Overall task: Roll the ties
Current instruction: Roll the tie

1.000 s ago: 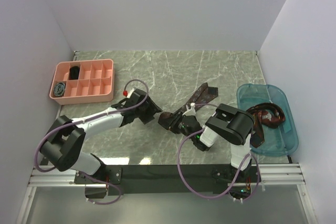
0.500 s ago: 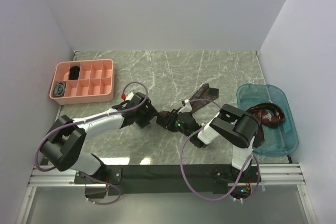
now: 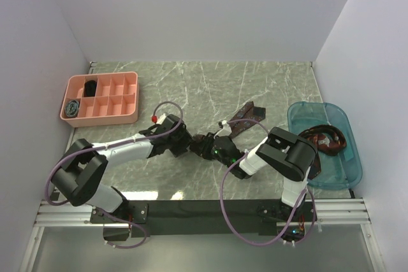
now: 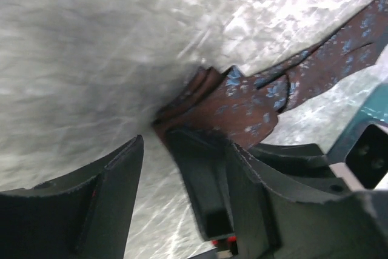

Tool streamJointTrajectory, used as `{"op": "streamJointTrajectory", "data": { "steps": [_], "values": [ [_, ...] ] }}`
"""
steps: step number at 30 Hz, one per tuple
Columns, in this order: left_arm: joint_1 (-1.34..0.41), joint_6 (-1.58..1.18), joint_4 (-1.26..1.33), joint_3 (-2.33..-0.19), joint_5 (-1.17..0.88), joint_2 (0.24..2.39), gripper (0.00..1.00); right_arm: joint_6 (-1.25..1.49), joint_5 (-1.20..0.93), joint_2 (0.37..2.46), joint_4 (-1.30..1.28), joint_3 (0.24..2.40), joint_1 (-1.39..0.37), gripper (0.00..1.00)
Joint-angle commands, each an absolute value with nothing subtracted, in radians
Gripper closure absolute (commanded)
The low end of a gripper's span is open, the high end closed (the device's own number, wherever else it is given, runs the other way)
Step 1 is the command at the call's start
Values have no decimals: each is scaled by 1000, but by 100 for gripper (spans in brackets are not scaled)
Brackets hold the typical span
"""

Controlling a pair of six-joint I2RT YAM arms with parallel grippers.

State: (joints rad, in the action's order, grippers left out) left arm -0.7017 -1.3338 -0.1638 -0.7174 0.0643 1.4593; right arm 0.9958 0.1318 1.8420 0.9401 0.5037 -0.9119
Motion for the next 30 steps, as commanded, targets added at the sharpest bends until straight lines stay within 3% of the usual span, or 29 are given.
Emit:
{"op": "streamJointTrajectory", "data": {
  "steps": [1,4,9,14,24,30],
  "values": [
    [-723,-1373,-83,-712,45,1488,39,930,152,1841,742,488,-934,96],
    [-721,-1397,-89,-700,46,1473,38,904,167,1836,706,503,-943,96],
    [-719,-1365,-198,-747,116,1407,28,858,186,1853,626,549,-956,96],
    [-692,-1330,-276,-759,137,1373,31,776,238,1847,552,604,-985,96],
    [-395,-1226,-353,-591,-7,1144,29,399,565,1927,226,896,-1143,96],
    [-365,-1198,-328,-589,-118,1167,23,146,647,2023,261,960,-1203,96]
  ]
}}
